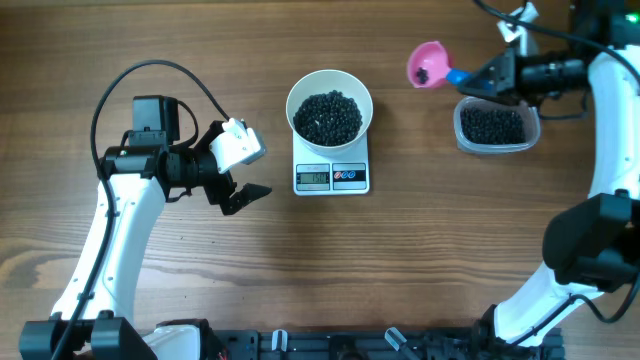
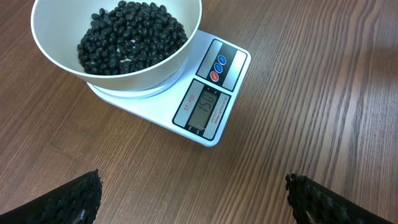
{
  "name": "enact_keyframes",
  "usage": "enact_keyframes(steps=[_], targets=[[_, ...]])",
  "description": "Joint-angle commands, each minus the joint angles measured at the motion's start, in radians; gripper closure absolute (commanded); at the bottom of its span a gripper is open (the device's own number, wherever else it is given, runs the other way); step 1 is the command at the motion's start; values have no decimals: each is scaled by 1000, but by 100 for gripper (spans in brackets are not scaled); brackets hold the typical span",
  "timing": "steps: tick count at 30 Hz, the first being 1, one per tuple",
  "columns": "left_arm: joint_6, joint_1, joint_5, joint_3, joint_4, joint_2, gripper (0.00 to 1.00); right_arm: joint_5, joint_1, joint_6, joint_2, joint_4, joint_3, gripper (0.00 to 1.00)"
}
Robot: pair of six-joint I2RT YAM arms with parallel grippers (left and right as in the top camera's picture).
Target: Scoop item into bowl and weigh 150g on scale
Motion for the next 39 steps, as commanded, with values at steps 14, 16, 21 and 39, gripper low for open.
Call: enact_keyframes(steps=[14,16,21,39], targets=[[-6,3,5,6,0,4,0,230,-200,-138,-19,-99,15,96],[-6,3,5,6,0,4,0,270,-208,-114,-19,-98,15,96],[-6,3,5,6,0,4,0,546,-198,50,-19,-98,15,96],[-6,3,5,6,0,4,0,1231,203,367,-21,-98,15,96]])
